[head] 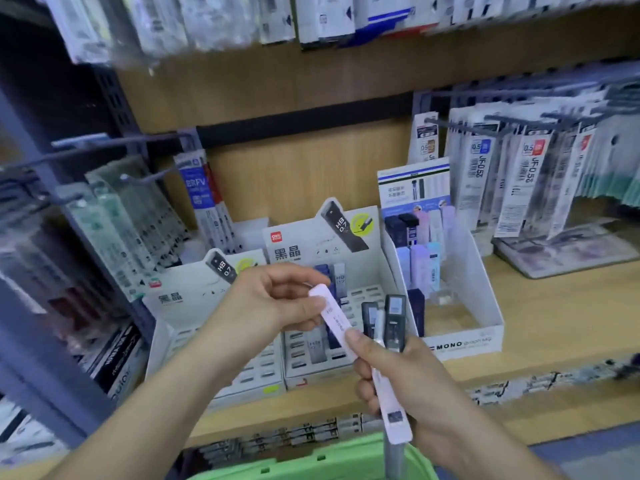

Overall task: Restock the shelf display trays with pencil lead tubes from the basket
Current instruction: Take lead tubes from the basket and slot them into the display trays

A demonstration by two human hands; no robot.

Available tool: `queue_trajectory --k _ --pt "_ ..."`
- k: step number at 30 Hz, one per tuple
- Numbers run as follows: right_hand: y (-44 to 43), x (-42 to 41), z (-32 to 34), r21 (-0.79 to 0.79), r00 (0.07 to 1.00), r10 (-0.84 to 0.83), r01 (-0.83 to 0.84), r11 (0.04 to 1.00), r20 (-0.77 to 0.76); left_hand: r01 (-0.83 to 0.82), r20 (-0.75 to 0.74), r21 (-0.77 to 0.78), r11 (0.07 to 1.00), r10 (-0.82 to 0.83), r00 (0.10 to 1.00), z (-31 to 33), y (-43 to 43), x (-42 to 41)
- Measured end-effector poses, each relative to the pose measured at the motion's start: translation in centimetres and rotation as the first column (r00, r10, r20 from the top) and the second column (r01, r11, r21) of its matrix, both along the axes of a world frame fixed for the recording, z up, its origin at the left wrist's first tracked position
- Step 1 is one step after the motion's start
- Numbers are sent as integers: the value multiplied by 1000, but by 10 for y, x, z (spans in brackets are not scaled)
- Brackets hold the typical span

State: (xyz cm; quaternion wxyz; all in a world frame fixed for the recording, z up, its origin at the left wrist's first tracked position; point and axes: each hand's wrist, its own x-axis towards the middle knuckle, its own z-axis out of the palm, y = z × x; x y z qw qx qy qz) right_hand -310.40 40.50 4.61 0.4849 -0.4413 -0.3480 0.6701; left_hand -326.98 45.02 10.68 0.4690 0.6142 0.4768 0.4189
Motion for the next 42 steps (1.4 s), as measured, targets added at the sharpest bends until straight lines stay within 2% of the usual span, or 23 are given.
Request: queue_trajectory --k 3,5,9,12,16,19,25,27,35,40,42 --pt "6 18 -2 -82 986 -113 103 991 -122 6 -60 27 1000 -4 998 4 9 29" --pt "15 36 1 -114 966 -185 166 980 -182 -27 -55 105 994 33 998 11 16 51" --pt "34 82 0 -165 923 -325 294 941 -208 -82 -170 342 936 147 974 15 41 91" --pt "42 105 -3 -221 899 -380 334 916 -217 -101 -185 415 904 193 964 12 59 111" --pt "49 123 -8 -257 881 -383 316 913 -278 -123 -182 451 884 226 957 13 85 135" --pt "51 128 -8 -241 873 -368 301 923 -320 -119 -236 505 855 269 934 17 102 149" --pt "52 131 -7 -234 837 -386 316 919 -388 73 -541 526 847 267 798 17 124 162" --pt "52 132 -6 -247 821 -410 334 910 -397 99 -585 502 859 253 771 16 128 164" --pt "53 131 -5 -246 815 -445 376 894 -372 98 -595 468 878 231 770 24 142 169" --pt "56 135 -7 -231 791 -455 393 890 -409 34 -405 537 843 222 887 33 127 162" --pt "58 135 -7 -222 776 -452 394 892 -440 54 -388 541 840 192 902 34 119 160"
